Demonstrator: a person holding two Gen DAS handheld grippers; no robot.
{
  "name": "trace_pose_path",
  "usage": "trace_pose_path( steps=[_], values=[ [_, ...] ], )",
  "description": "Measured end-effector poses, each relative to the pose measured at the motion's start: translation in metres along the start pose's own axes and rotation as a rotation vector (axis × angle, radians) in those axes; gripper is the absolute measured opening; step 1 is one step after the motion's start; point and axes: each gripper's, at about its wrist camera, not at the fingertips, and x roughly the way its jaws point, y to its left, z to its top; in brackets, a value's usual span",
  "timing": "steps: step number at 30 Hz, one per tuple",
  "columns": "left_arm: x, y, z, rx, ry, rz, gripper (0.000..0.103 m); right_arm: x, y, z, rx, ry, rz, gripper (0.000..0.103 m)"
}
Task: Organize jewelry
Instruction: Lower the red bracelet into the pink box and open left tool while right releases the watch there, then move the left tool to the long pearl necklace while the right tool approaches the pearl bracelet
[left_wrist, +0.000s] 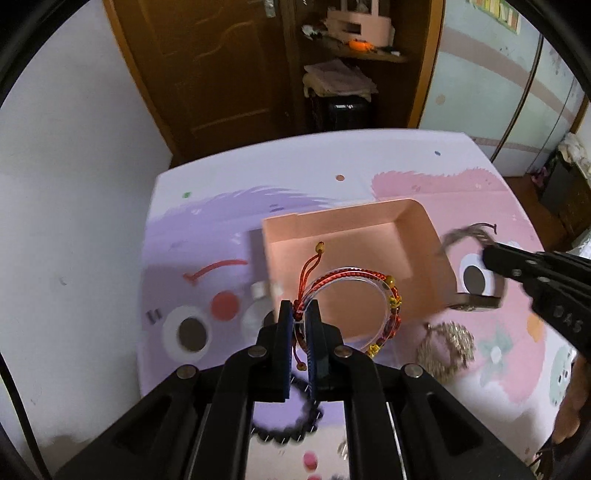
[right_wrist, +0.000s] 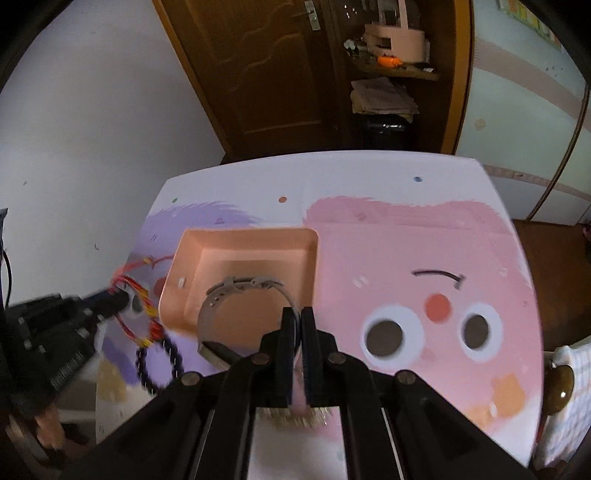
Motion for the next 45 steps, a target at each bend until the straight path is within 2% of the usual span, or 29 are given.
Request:
trace_pose_path(
  steps=[4,9,13,17,22,27,29,30,32,33,35,39,45],
  values=[
    [0.027,-0.010,0.008,0.036,0.031,0.010,0.004,0.040,0.003,0.015,0.013,0.052,0.022,0.003],
    [0.048,-0.015,0.015,0.063,0.060,0.004,0.005,0.082,0.001,0.012,0.024,0.140,0.042,0.003],
    [0.067,-0.014,0.017,0.052,0.094,0.006,0.005,0.092,-0.004,0.007,0.033,0.161,0.018,0.003],
    [0.080,-0.022,0.012,0.056,0.124,-0.006,0.006,0.087,-0.009,0.004,0.010,0.150,-0.071,0.003],
    [0.087,-0.036,0.013,0.080,0.136,-0.002,0.007,0.087,-0.018,0.002,0.000,0.157,-0.075,0.004],
    [0.081,-0.040,0.015,0.090,0.110,-0.005,0.022,0.087,-0.015,0.006,-0.005,0.152,-0.044,0.011],
    [0.075,-0.042,0.015,0.102,0.082,0.019,0.045,0.084,-0.010,0.006,-0.017,0.137,-0.038,0.017],
    [0.071,-0.042,0.015,0.107,0.065,0.017,0.052,0.081,-0.008,0.006,-0.025,0.127,-0.041,0.020],
    [0.059,-0.045,0.013,0.119,0.018,0.048,0.083,0.073,-0.005,0.005,-0.032,0.102,-0.042,0.028],
    [0.052,-0.046,0.011,0.127,-0.011,0.083,0.089,0.070,-0.005,0.005,-0.032,0.094,-0.039,0.029],
    [0.037,-0.050,0.006,0.156,-0.072,0.100,0.091,0.062,-0.007,0.005,-0.024,0.086,-0.028,0.029],
    [0.019,-0.049,-0.002,0.147,-0.059,0.127,0.091,0.047,-0.010,0.000,-0.010,0.069,-0.011,0.029],
    [-0.009,-0.034,-0.022,0.065,-0.085,0.054,0.091,0.018,-0.014,-0.016,0.003,0.038,0.000,0.029]
  ],
)
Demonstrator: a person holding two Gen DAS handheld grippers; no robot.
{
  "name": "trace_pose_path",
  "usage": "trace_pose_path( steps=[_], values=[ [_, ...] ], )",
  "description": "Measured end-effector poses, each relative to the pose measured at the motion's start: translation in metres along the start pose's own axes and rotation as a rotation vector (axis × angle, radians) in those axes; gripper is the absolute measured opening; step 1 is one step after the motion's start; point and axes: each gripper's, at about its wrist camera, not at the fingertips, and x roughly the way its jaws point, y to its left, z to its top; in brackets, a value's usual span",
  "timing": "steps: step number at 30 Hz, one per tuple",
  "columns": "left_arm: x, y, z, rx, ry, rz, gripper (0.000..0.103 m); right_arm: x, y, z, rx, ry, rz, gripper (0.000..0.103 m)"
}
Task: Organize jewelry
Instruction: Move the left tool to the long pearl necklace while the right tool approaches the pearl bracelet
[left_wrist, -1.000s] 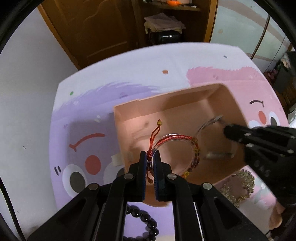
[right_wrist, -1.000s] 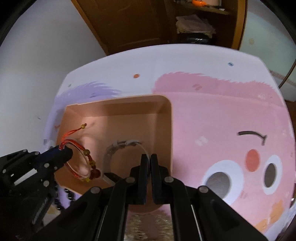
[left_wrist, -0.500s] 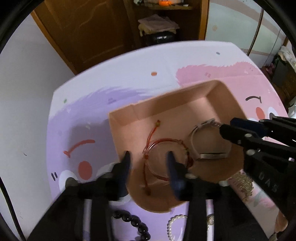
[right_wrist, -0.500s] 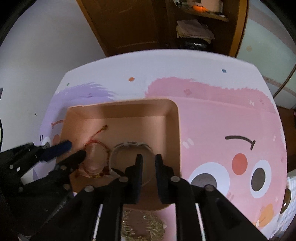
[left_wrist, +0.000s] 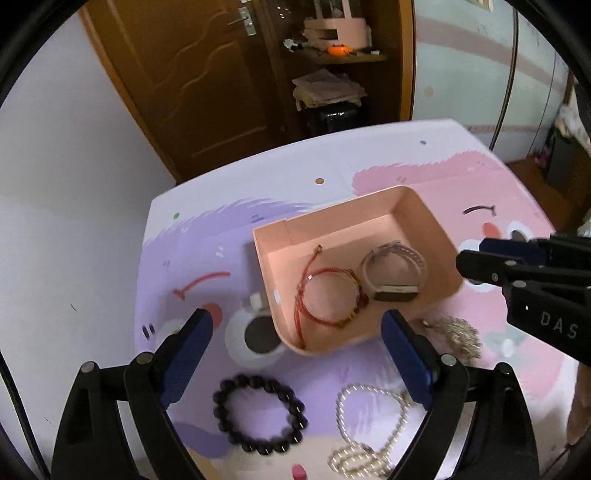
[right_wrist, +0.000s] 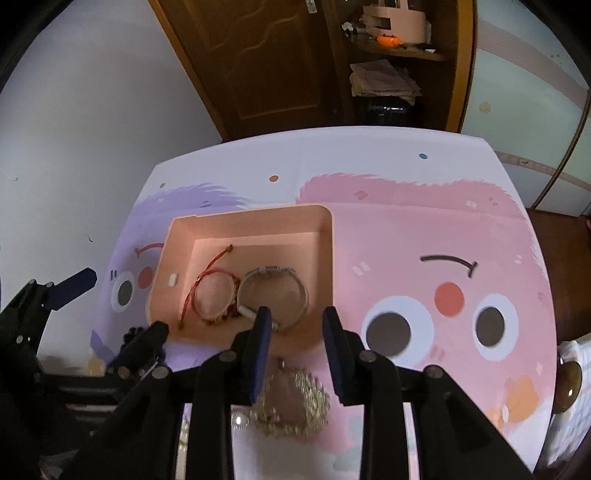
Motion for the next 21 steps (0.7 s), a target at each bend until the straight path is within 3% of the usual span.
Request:
trace_pose_path(
  steps=[9,14,21],
  values=[
    [-0.053,0.005,-0.035,-0.063,-0.098,-0.064,0.091,-0.035,0.003,-0.041,-0.013,-0.020,-0.009,0.029],
    [-0.062,0.007,-0.053,-0.078,-0.056,-0.110,0.090,-0.044,0.009,-0.072,-0.031,-0.006,-0.002,0.029],
    [-0.070,0.001,-0.092,-0.066,-0.013,-0.070,0.087,-0.049,0.019,-0.115,-0.080,0.049,-0.002,0.029]
  ],
)
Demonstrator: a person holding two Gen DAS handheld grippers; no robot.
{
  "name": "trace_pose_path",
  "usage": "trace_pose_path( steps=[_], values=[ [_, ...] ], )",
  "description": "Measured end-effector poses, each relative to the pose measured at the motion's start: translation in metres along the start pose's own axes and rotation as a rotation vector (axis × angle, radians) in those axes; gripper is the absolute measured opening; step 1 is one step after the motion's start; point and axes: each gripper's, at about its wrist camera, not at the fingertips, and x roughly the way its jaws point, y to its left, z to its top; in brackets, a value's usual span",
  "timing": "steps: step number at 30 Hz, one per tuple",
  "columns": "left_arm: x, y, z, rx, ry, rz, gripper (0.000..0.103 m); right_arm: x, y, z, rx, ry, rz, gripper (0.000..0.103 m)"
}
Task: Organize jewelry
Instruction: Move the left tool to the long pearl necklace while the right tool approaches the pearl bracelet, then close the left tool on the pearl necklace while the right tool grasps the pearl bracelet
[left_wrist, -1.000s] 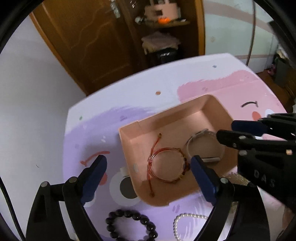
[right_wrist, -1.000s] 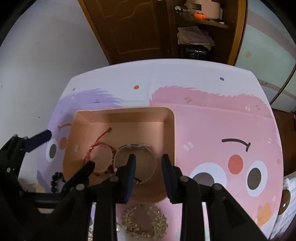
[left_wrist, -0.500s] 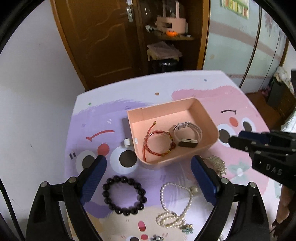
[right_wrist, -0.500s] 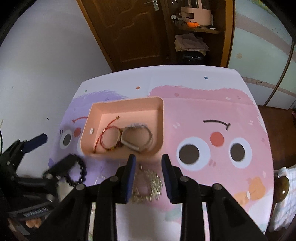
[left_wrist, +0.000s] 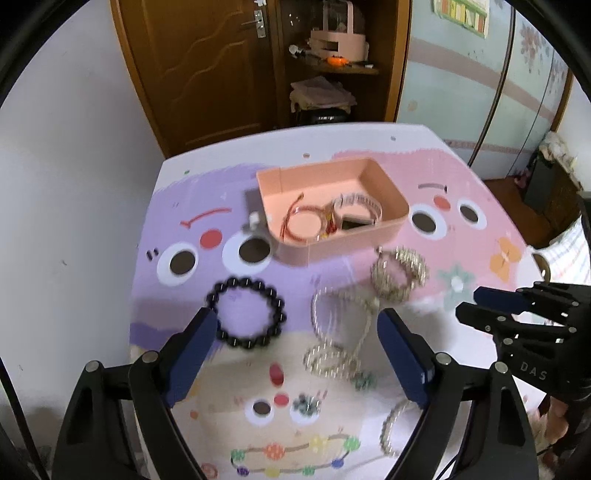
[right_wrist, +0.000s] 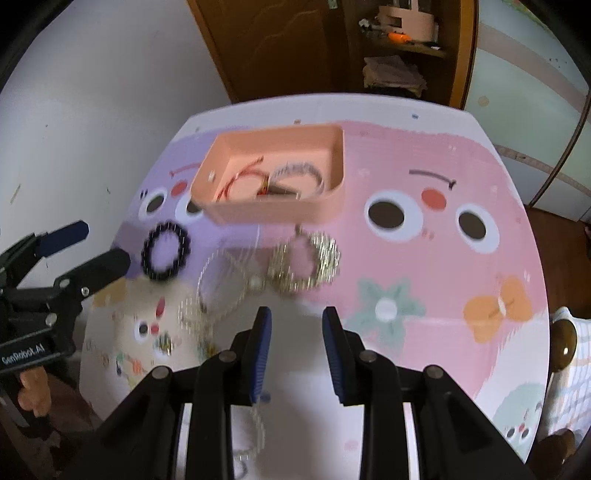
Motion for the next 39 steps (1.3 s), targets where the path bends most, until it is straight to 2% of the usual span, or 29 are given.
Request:
trace_pose_path(
  steps=[5,12,18,24,29,35,37,39],
  values=[
    [-0.006,-0.003,-0.030,-0.014,0.003,0.009,0.087,0.002,0.009,-0.026,-0.015,0.040,0.007,0.029],
    [0.010,0.009,-0.082,-0.113,0.122,-0.010,0.086,0.012,0.016,-0.056,-0.029,0.098,0.022,0.029],
    [0.022,0.018,-0.123,-0.166,0.194,-0.019,0.078,0.020,0.020,-0.073,-0.069,0.146,0.051,0.029],
    [0.020,0.020,-0.133,-0.159,0.191,-0.015,0.078,0.027,0.032,-0.080,-0.143,0.195,0.066,0.029],
    [0.018,0.016,-0.128,-0.135,0.183,-0.011,0.078,0.038,0.041,-0.087,-0.205,0.244,0.031,0.028],
    [0.019,0.021,-0.127,-0.150,0.182,-0.024,0.078,0.039,0.054,-0.091,-0.283,0.228,-0.026,0.028],
    [0.019,0.022,-0.126,-0.153,0.177,-0.025,0.078,0.040,0.061,-0.094,-0.329,0.215,-0.069,0.024],
    [0.020,0.023,-0.124,-0.157,0.175,-0.034,0.078,0.041,0.068,-0.096,-0.366,0.206,-0.076,0.017]
  ],
)
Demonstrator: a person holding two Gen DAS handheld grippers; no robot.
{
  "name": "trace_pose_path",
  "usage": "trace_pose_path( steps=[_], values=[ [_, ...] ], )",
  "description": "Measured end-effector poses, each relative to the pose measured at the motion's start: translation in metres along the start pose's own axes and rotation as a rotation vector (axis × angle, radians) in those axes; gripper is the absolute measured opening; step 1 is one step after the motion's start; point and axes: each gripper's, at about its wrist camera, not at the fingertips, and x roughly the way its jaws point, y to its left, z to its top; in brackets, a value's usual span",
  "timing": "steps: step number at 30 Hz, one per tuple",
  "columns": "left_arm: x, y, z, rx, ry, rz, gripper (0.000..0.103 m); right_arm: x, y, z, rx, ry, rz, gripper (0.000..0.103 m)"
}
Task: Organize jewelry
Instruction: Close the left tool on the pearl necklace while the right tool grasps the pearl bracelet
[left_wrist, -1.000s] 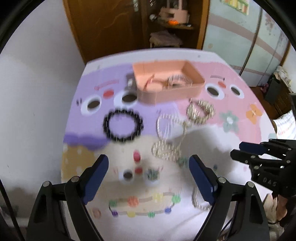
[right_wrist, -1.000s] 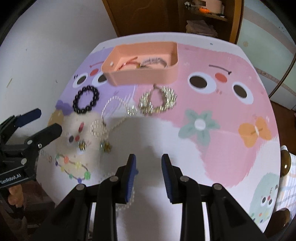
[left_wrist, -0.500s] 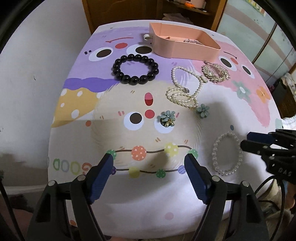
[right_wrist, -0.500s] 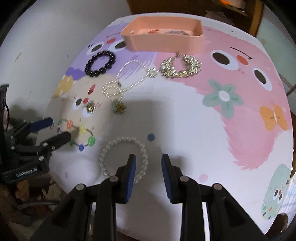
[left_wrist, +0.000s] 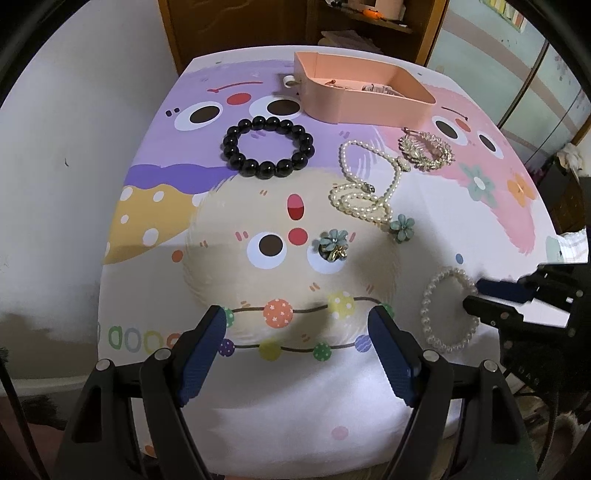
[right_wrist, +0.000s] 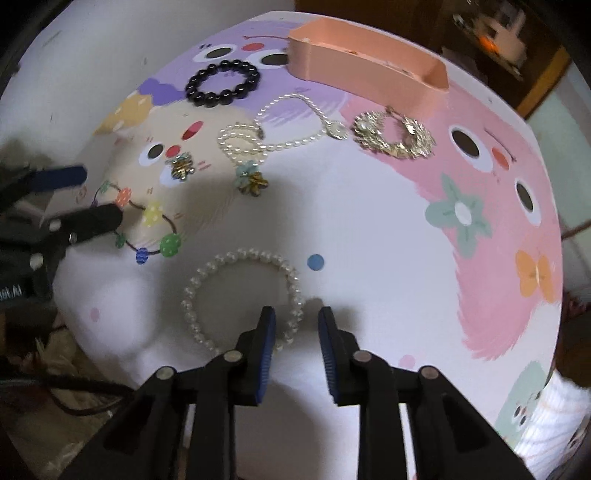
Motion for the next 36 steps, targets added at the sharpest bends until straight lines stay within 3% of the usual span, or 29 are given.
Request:
trace_pose_path(
  steps=[2,6,15,22,28,36],
  values=[
    [0.000,0.000,0.002,-0.003,0.001,-0.013,0.078,0.000,0.004,0.000,-0.018,0.001,0.006,0.009],
    [0.003,-0.002,0.008,-0.005,0.010,-0.048,0.078,0.000,0.006,0.002,-0.021,0.001,-0.006,0.009],
    [0.007,-0.008,0.053,0.001,0.012,-0.101,0.077,0.008,-0.033,0.013,0.147,-0.013,0.028,0.007],
    [0.040,-0.011,0.109,-0.080,0.129,-0.157,0.046,0.008,-0.053,0.013,0.213,-0.029,0.068,0.007],
    [0.067,-0.020,0.133,-0.118,0.233,-0.176,0.031,0.008,-0.054,0.012,0.235,-0.040,0.093,0.007],
    [0.090,-0.027,0.136,-0.122,0.304,-0.118,0.028,0.010,-0.058,0.014,0.239,-0.047,0.116,0.007]
  ],
)
